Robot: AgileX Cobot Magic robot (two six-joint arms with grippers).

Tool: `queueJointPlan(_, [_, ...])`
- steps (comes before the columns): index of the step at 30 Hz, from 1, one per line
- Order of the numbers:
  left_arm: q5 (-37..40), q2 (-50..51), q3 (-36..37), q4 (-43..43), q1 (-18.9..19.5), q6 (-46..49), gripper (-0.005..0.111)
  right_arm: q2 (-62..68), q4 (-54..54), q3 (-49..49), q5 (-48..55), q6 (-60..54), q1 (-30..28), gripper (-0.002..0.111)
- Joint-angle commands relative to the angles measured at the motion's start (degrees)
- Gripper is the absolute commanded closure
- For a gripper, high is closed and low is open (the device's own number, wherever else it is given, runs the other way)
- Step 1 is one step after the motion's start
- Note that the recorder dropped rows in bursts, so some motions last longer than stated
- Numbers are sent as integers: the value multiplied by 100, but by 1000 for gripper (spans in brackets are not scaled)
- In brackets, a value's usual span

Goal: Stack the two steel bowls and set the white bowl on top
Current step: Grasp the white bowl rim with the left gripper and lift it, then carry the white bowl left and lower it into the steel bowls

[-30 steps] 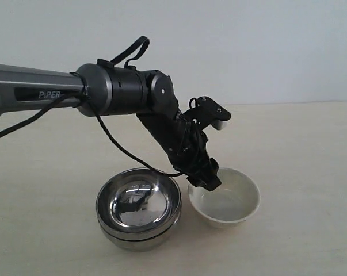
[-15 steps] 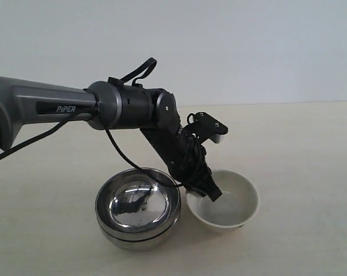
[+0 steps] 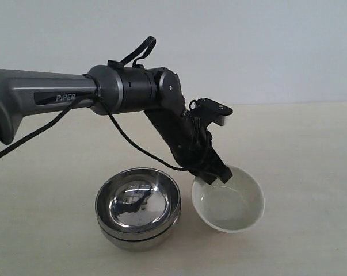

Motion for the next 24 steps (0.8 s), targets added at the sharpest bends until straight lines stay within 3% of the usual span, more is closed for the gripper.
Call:
queueJointPlan(1, [175, -71, -137, 26, -23, -298, 103, -29, -15, -2, -57, -8, -52, 108])
queueJointPlan(24, [699, -1694, -34, -1202, 308, -342, 103, -29, -15, -2, -69, -8, -52, 108])
